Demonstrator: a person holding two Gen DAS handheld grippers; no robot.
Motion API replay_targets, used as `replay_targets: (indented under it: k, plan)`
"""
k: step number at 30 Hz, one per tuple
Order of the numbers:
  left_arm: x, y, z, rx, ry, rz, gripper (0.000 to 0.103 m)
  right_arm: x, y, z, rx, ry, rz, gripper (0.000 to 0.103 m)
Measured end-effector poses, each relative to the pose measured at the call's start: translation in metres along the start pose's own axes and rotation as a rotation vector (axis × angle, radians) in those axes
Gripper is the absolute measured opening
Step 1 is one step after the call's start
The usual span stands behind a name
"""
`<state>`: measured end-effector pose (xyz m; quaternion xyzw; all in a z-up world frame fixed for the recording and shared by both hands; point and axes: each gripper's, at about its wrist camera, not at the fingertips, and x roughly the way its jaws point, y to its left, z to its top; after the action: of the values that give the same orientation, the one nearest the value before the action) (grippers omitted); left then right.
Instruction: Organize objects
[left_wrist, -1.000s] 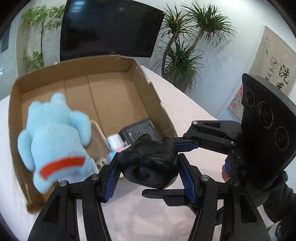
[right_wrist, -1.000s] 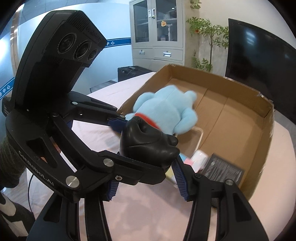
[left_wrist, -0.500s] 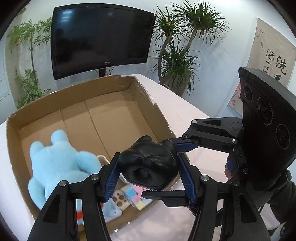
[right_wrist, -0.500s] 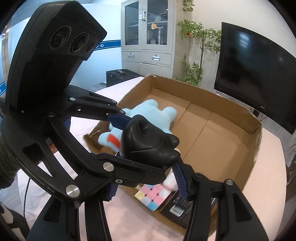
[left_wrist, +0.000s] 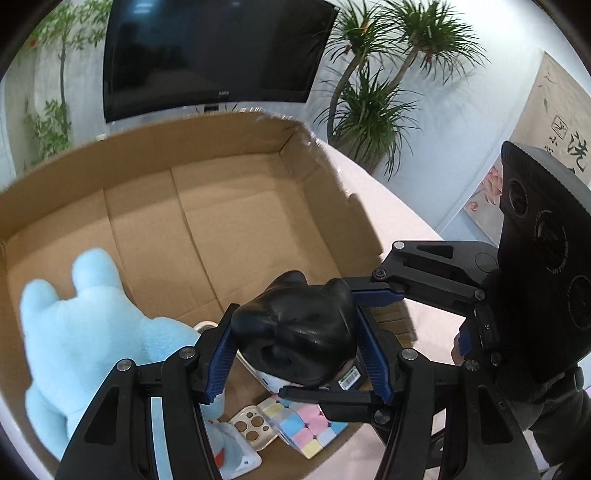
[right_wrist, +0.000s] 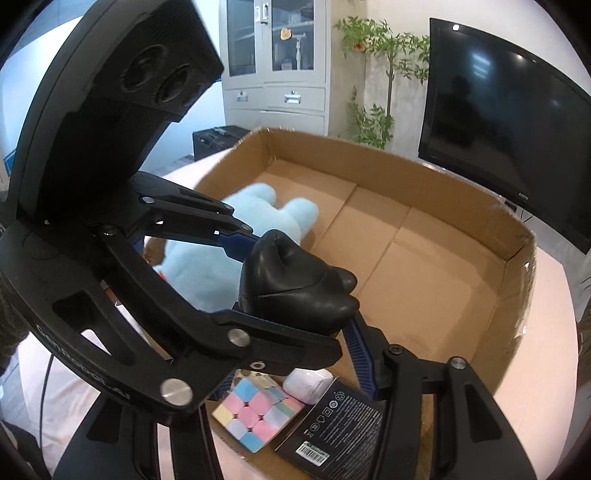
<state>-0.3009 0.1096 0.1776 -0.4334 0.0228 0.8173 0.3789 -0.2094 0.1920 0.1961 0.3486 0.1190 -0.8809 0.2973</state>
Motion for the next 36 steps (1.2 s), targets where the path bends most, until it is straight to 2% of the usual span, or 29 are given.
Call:
replay_targets:
  k: [4, 8, 10, 11, 13, 16, 18, 21, 25, 27, 31, 36]
  plan:
    - [0.017, 0.011, -0.005, -0.022, 0.011, -0.006, 0.059, 0.013, -0.006, -0.005, 0.002, 0.022, 0.002, 0.050]
    - [0.030, 0.018, -0.011, -0.040, 0.018, 0.019, 0.064, 0.023, -0.008, -0.012, 0.007, 0.046, -0.011, 0.050]
    - [0.035, 0.019, -0.011, -0.032, 0.018, 0.059, 0.071, 0.025, -0.005, -0.015, -0.002, 0.056, -0.022, 0.050]
    - [0.034, 0.019, -0.012, -0.027, 0.008, 0.076, 0.072, 0.027, -0.004, -0.017, -0.003, 0.059, -0.022, 0.051]
    - [0.029, 0.020, -0.013, -0.039, -0.032, 0.103, 0.082, 0.024, -0.003, -0.021, -0.012, 0.051, -0.056, 0.052]
    - [0.014, 0.024, -0.016, -0.078, -0.091, 0.132, 0.095, 0.016, -0.004, -0.023, 0.006, 0.033, -0.085, 0.062]
    - [0.001, 0.023, -0.021, -0.091, -0.139, 0.181, 0.098, 0.007, -0.003, -0.027, 0.018, 0.019, -0.136, 0.072]
    - [-0.018, 0.015, -0.033, -0.096, -0.192, 0.251, 0.101, -0.008, 0.000, -0.032, 0.034, 0.005, -0.203, 0.078]
    - [-0.042, 0.002, -0.063, -0.095, -0.254, 0.367, 0.102, -0.021, 0.009, -0.045, 0.073, 0.006, -0.291, 0.079]
    - [-0.052, -0.003, -0.084, -0.110, -0.273, 0.415, 0.102, -0.027, 0.014, -0.057, 0.131, 0.001, -0.333, 0.079]
    - [-0.056, -0.002, -0.133, -0.210, -0.278, 0.430, 0.103, -0.039, 0.024, -0.078, 0.242, -0.016, -0.369, 0.080]
    - [-0.041, 0.009, -0.188, -0.307, -0.229, 0.490, 0.102, -0.051, 0.037, -0.115, 0.335, -0.030, -0.412, 0.083]
